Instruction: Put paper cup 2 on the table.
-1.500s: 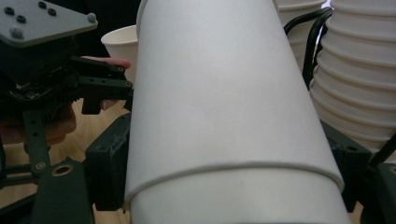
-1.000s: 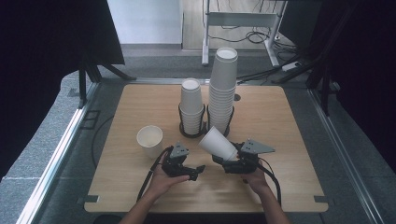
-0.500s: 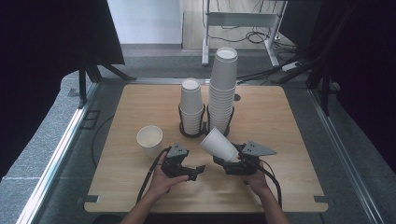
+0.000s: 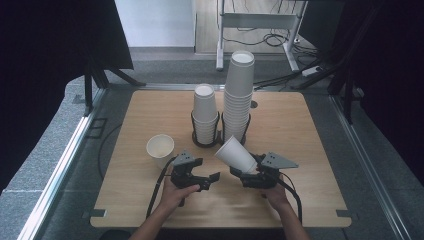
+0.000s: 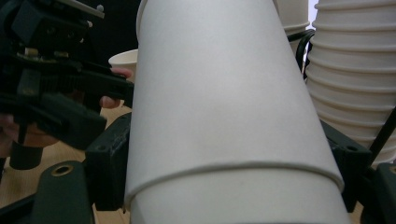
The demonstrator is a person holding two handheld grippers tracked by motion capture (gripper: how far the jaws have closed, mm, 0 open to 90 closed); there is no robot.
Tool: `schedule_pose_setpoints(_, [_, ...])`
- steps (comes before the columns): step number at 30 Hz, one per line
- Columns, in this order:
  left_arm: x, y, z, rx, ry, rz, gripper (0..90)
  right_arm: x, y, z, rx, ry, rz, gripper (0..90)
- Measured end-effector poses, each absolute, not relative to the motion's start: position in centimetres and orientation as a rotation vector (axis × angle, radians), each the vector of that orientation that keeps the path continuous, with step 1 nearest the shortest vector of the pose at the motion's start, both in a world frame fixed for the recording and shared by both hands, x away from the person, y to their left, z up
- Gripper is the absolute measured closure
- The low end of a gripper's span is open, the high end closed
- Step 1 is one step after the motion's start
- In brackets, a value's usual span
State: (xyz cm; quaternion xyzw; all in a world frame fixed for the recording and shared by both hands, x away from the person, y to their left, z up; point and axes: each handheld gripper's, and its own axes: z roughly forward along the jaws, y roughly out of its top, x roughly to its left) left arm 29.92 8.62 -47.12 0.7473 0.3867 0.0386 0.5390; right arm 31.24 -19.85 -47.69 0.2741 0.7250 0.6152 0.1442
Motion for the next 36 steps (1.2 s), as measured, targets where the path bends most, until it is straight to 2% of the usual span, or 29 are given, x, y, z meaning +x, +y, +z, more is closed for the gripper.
schedule_pose_setpoints(14, [31.6, 7.9, -46.6, 1.594, 0.917, -0.131, 5.8, 30.7, -18.6, -47.8, 0.729, 2.067, 1.777, 21.8])
schedule_pose_setpoints(18, [32.1, 7.7, -46.3, 1.577, 0.918, -0.149, 5.3, 30.6, -18.3, -48.0, 0.717, 2.070, 1.775, 21.8])
schedule_pose_setpoints(24, [33.2, 7.0, -46.4, 1.524, 0.906, -0.209, 0.0, 30.4, -18.0, -47.9, 0.700, 2.061, 1.778, 21.9])
schedule_pose_setpoints(30, [34.1, 6.3, -46.7, 1.475, 0.916, -0.267, 0.0, 30.7, -17.7, -48.3, 0.706, 2.064, 1.768, 22.1])
schedule_pose_setpoints(36, [34.4, 5.7, -46.5, 1.494, 0.904, -0.252, 0.0, 30.6, -17.4, -48.4, 0.691, 2.075, 1.755, 22.3])
